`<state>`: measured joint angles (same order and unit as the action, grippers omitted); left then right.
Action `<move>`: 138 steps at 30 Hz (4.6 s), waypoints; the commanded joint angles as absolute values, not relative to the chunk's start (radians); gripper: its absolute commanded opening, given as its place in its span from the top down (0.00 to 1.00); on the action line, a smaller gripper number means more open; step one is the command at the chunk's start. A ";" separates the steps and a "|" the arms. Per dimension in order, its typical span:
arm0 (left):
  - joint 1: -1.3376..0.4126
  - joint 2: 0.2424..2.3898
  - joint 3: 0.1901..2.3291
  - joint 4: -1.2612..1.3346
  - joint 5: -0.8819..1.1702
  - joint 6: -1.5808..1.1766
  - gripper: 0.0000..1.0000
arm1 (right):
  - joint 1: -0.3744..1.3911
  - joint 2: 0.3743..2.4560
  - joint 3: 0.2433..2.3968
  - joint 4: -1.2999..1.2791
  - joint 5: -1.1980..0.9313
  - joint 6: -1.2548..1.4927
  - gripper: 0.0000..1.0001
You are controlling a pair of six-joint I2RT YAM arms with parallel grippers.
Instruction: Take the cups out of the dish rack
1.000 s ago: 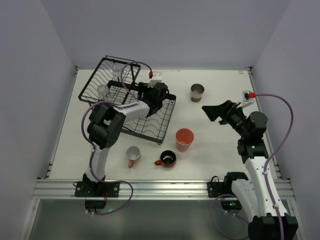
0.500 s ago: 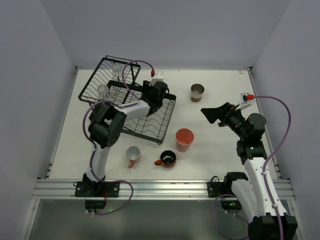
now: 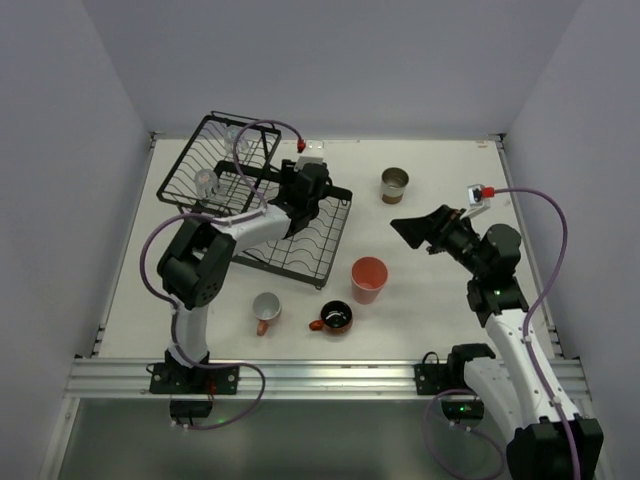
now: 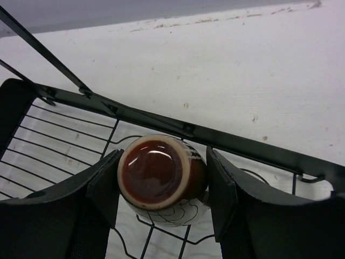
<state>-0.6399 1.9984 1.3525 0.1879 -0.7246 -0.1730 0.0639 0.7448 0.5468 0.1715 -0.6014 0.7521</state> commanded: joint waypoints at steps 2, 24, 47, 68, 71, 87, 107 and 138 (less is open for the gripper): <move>-0.670 1.867 1.321 0.310 -0.729 -0.172 0.66 | 0.095 0.758 0.534 0.239 -0.592 0.781 0.03; -0.805 1.344 1.002 0.497 -0.271 -0.527 0.71 | 0.152 0.863 0.456 0.553 -0.416 1.178 0.03; -0.808 1.292 0.859 0.802 0.141 -0.841 0.71 | 0.275 0.959 0.471 0.949 -0.604 1.417 0.38; -0.808 1.296 0.844 0.781 0.169 -0.859 0.00 | 0.275 0.856 0.474 0.818 -0.535 1.309 1.00; -0.808 1.260 0.867 0.700 0.128 -0.812 0.00 | 0.273 0.816 0.492 0.724 -0.506 1.243 1.00; -0.810 0.866 1.011 -0.016 -0.005 -0.424 0.00 | 0.181 0.896 0.931 -0.197 -0.136 0.498 1.00; -0.808 0.246 0.755 -0.305 -0.434 -0.190 0.00 | 0.132 1.821 1.640 -0.564 0.388 0.161 1.00; -0.773 0.350 0.791 -0.322 -0.482 -0.247 0.00 | 0.086 2.120 1.839 -0.561 0.190 0.117 0.73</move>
